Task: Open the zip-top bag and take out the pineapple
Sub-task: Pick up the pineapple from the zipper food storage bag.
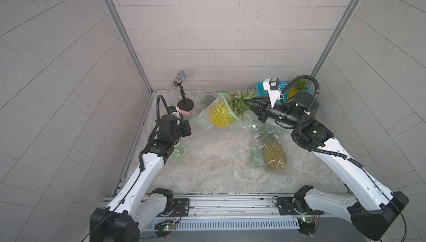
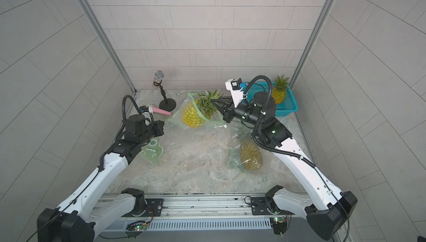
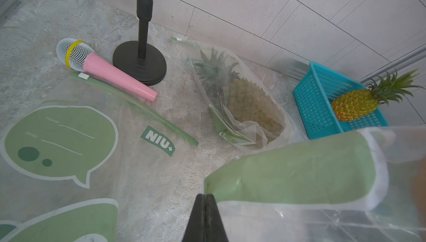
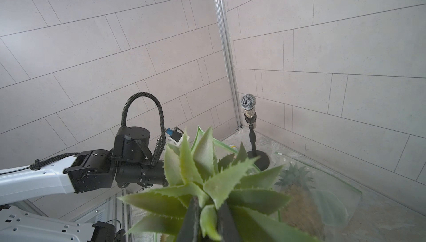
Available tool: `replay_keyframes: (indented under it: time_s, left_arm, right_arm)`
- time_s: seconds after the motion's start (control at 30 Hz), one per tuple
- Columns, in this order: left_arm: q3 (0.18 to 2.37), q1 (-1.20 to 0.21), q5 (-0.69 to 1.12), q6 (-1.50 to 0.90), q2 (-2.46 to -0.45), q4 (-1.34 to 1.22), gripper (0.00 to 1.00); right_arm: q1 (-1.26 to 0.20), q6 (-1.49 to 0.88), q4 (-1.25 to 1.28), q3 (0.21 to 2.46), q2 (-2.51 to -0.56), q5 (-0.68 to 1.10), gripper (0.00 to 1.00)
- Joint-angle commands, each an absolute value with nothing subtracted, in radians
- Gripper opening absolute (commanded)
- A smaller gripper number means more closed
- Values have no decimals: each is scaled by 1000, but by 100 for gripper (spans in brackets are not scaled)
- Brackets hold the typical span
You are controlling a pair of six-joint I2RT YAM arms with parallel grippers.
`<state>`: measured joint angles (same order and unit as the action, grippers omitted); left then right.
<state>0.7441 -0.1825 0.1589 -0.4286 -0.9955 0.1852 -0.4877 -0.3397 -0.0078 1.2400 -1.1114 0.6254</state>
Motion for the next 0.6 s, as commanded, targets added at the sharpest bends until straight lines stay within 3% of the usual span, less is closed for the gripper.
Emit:
replay_keyframes:
  time_s: [0.0,0.57]
  left_arm:
    - [756,-168,138,-427,-976,183,0]
    - [711,-96,106,-512,-939,163,0]
  right_arm:
    - [-482,-356,179,1264,-1047,619,0]
    - [-464,-350,175,1255,-1010,603,0]
